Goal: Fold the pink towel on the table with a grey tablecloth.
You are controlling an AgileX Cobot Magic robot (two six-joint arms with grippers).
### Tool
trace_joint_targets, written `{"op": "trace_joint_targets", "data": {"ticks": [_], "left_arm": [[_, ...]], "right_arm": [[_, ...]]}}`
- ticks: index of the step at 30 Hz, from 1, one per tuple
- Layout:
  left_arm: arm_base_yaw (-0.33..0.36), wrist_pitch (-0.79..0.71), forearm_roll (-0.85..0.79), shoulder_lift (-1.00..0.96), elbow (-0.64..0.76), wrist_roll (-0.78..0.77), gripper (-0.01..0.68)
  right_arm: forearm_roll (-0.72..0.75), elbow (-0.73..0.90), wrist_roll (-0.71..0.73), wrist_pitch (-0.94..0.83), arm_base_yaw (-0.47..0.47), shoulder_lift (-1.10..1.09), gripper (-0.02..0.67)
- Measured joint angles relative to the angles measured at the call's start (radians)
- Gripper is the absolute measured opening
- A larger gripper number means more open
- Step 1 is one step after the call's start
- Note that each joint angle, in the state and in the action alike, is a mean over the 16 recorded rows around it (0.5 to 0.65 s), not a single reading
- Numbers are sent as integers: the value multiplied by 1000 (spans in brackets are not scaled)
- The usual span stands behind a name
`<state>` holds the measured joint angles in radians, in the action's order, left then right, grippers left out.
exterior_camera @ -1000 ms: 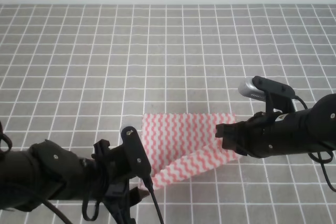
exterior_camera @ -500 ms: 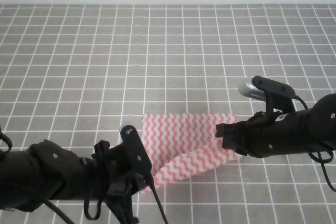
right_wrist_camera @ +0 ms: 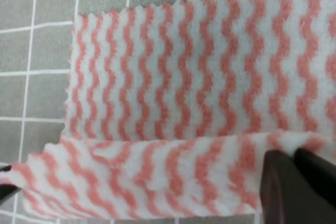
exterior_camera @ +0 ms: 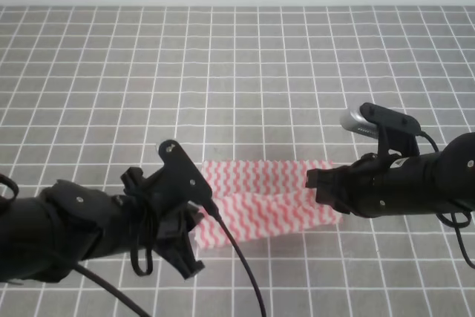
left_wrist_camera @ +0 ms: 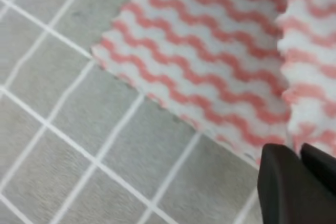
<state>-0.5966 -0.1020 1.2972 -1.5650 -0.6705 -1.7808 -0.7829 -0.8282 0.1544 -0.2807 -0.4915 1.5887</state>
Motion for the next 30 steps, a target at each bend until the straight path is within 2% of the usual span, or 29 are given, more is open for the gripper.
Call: {"op": "trace_joint_targets", "data": {"ticks": [18, 30], "left_arm": [[0, 53, 5, -84, -97, -20, -2], [0, 80, 3, -111, -112, -48, -2]], "right_arm": [[-12, 0, -1, 17, 33, -2, -15], [-29, 0, -2, 33, 39, 31, -15]]}}
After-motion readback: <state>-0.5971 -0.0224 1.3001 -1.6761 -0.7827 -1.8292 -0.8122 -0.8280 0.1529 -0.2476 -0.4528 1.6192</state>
